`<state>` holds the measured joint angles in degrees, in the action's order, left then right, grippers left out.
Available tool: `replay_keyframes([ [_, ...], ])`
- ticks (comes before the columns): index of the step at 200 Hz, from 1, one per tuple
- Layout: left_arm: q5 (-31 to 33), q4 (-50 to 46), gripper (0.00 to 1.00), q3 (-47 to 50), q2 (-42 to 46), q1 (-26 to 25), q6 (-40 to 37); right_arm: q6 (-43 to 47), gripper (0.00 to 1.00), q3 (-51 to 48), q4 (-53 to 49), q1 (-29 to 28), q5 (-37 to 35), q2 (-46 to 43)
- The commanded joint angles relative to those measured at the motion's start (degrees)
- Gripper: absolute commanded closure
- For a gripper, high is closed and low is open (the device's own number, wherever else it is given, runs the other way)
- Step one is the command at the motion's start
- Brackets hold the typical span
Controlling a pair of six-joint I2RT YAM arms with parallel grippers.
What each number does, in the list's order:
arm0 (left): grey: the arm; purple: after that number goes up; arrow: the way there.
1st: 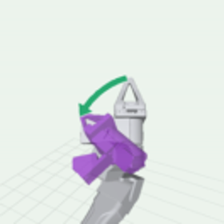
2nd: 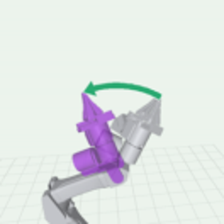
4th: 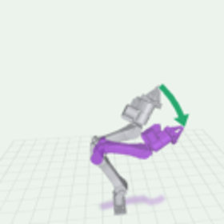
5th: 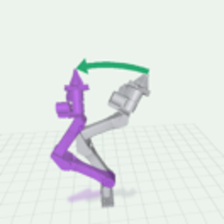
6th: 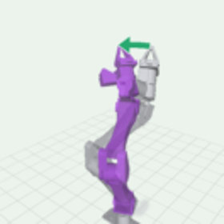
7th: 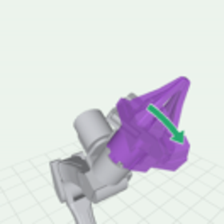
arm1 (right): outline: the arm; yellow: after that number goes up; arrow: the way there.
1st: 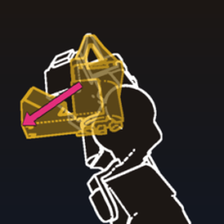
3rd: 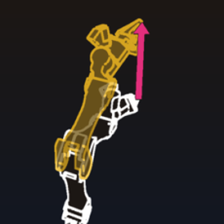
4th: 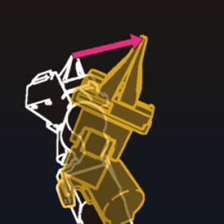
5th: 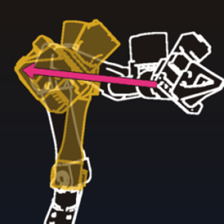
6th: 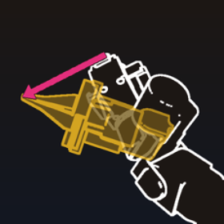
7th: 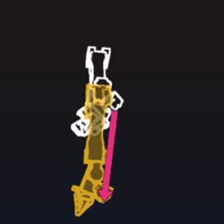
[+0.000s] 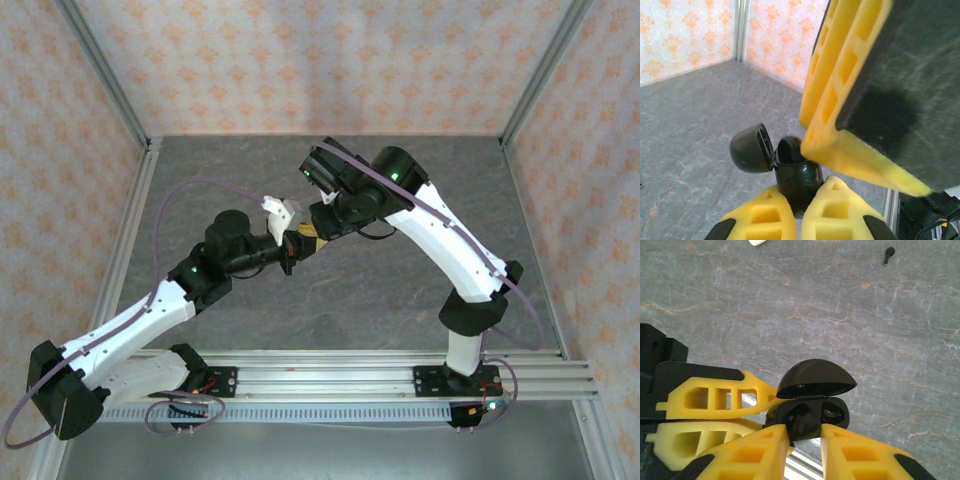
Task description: Insert wireless bluetooth earbuds into charging case
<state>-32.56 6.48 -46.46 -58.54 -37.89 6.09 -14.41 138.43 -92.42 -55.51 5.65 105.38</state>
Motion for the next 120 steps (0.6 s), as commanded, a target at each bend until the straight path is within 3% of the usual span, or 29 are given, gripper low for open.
replay_keyframes([
  [1,-0.2,4.3,1.0,-1.2,0.2,-0.3,0.5,-2.4,0.71,1.5,-1.7,-0.6,0.8,0.5],
  [73,0.4,3.5,1.0,-0.9,1.6,-0.3,0.4,-4.8,0.65,6.6,-2.7,-0.6,-1.7,-0.3],
  [120,0.5,3.4,1.0,-0.3,2.6,-0.3,1.2,-7.2,0.63,6.7,2.3,-0.5,-4.3,-4.7],
])
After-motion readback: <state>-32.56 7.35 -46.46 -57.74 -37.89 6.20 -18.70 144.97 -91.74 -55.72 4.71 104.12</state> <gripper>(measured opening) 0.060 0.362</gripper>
